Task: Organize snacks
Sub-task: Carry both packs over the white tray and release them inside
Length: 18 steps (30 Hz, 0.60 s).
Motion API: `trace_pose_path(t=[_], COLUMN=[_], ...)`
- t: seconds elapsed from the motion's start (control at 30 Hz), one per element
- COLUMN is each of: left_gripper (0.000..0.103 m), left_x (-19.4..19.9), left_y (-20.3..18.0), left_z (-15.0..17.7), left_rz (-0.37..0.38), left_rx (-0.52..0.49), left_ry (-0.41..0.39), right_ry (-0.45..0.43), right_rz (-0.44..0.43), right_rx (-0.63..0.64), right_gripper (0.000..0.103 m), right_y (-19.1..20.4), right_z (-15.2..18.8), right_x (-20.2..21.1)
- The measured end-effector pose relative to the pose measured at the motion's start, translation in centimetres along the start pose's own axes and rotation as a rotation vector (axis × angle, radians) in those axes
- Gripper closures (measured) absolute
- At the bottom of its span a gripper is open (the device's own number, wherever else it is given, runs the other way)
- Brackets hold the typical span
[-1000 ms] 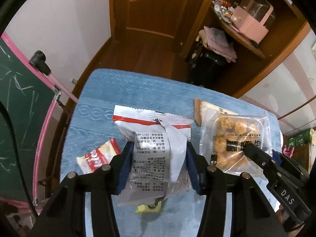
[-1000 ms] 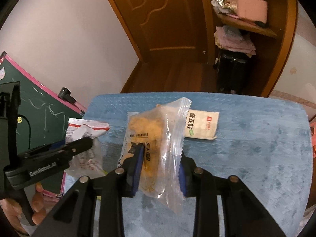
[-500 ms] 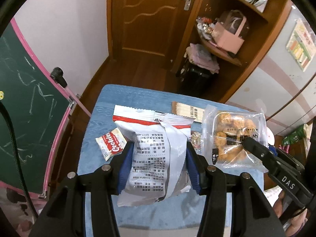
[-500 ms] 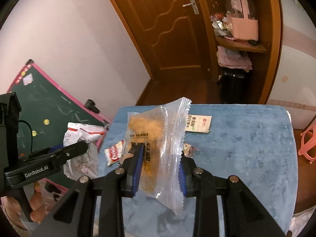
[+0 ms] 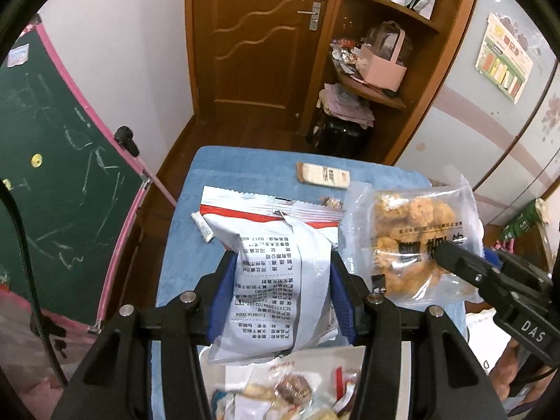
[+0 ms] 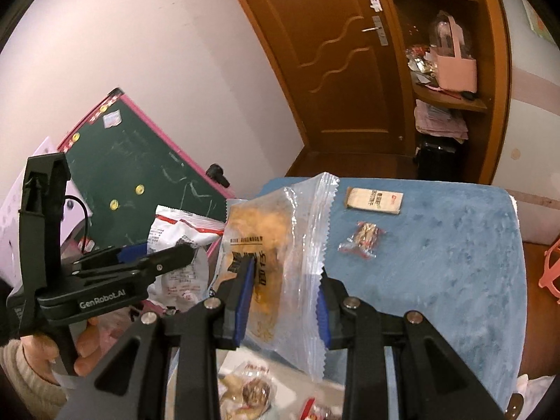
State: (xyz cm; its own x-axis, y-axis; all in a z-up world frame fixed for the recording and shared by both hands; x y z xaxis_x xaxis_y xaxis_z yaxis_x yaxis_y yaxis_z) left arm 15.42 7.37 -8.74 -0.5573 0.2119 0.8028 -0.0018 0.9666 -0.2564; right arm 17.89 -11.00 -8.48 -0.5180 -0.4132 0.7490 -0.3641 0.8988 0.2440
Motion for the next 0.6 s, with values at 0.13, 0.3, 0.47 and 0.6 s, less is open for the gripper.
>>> trace_pose_path(t=[0.13,0.3,0.47,0.6], left_gripper=[0.054,0.054,0.054,0.054], left_x=[1.3,1.8,1.5,0.7], left_y=[0.5,0.4,0.1,-0.2], left_z=[2.7,5.7,8.1,10.0], left_rz=[0.008,-0.016,-0.031,-0.055], left_rx=[0.019,-0.004,-0.017,-0.033], left_ry=[0.017,0.039,0.061,0.083], right_ry=[0.015,0.056,0.122,0.165], right_rz=[-0.012,-0.019,-0.017,-0.008], right_rx=[0.022,0.068,0.101,0.103], right_gripper=[0.072,0.072,0.072,0.072], right_y=[1.0,2.0,2.5,2.4], right_z=[1.9,4.5,7.4,9.6], right_x=[1.4,2.3,2.2,2.0])
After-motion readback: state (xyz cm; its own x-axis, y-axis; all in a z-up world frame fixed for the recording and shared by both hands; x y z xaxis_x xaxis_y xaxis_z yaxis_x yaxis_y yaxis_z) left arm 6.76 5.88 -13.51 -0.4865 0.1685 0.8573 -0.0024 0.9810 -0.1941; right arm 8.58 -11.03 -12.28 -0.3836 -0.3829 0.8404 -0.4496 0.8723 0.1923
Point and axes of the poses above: each gripper's, at about its wrist camera, not at the fingertips, and x roughly against the way its jaws point, y to its left, z to its underside, the point moved 1 cm from there along -x, roughly the way its jaws point, and after that the axes turned 9 degrees about z, right-handed, at the moved point
